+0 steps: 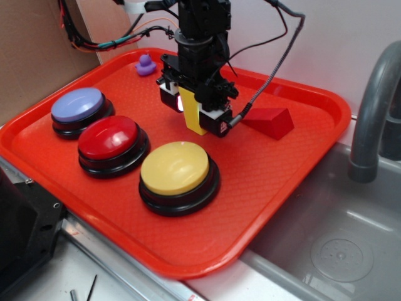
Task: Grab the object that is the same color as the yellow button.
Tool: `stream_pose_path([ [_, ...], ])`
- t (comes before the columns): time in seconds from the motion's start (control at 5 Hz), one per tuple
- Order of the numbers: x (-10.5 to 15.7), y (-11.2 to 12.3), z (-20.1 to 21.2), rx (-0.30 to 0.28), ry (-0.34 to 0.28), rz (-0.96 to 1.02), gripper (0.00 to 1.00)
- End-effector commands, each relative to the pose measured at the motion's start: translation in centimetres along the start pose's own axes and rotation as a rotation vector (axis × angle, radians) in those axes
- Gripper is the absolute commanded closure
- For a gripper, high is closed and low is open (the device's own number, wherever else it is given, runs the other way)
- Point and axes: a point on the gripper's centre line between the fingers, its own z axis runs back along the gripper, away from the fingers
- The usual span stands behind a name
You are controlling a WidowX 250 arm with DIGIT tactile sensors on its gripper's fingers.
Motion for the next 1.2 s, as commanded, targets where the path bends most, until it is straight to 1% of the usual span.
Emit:
stream_pose_path([
  [0.0,1.0,1.0,2.3,-0.044,-0.063,0.004,1.0],
  [0.2,1.1,2.2,5.5,-0.091,0.001,0.077,1.0],
  [0.4,0.7,3.2,9.1,-0.138,-0.012,0.1,1.0],
  [0.6,-0.2,3.8,12.5,-0.17,-0.046,0.109,1.0],
  [0.8,-1.8,4.5,15.9,-0.204,-0.102,0.127,1.0],
  [1.0,-2.9,5.5,17.7,-0.223,-0.131,0.167,1.0],
])
